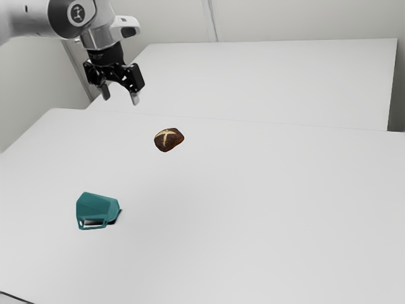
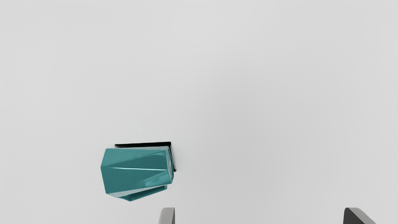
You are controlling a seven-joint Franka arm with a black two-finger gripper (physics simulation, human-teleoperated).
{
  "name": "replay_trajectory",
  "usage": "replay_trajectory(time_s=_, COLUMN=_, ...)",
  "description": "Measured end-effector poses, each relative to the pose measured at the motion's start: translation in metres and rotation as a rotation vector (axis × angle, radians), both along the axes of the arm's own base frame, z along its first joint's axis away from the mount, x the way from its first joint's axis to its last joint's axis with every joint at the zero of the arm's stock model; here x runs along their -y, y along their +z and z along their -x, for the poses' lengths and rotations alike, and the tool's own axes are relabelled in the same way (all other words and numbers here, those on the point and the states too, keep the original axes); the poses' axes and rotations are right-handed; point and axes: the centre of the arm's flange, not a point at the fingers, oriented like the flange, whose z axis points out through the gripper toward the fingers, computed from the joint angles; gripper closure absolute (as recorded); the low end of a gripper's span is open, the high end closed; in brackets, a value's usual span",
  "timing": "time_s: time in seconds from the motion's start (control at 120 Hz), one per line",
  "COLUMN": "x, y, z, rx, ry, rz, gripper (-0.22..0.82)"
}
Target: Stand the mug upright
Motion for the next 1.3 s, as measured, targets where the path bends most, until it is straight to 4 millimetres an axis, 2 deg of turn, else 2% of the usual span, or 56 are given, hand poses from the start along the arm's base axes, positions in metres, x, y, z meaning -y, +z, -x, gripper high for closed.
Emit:
replay_trajectory(time_s=0.142, x=0.000, y=0.001, z=0.001, rx=0.001, ry=-0.002, rz=-0.002, gripper=0.01)
replay_trajectory(time_s=0.35, x=-0.001, y=0.006, z=0.013, rx=0.004, ry=-0.006, rz=-0.011, gripper=0.01)
replay_trajectory(time_s=0.458, x=-0.010, y=0.009, z=0.021, rx=0.005, ry=0.007, rz=-0.012, gripper=0.01)
replay_trajectory(time_s=0.642, x=-0.058, y=0.007, z=0.030, rx=-0.002, ry=0.091, rz=-0.012, gripper=0.02)
replay_trajectory(time_s=0.908, x=-0.122, y=-0.008, z=0.046, rx=-0.036, ry=0.186, rz=0.028, gripper=0.02)
replay_trajectory(time_s=1.025, x=-0.160, y=-0.029, z=0.060, rx=-0.053, ry=0.237, rz=0.080, gripper=0.02)
replay_trajectory(time_s=1.217, x=-0.206, y=-0.053, z=0.078, rx=-0.034, ry=0.271, rz=0.178, gripper=0.02)
replay_trajectory(time_s=1.3, x=-0.223, y=-0.073, z=0.088, rx=-0.025, ry=0.280, rz=0.239, gripper=0.02)
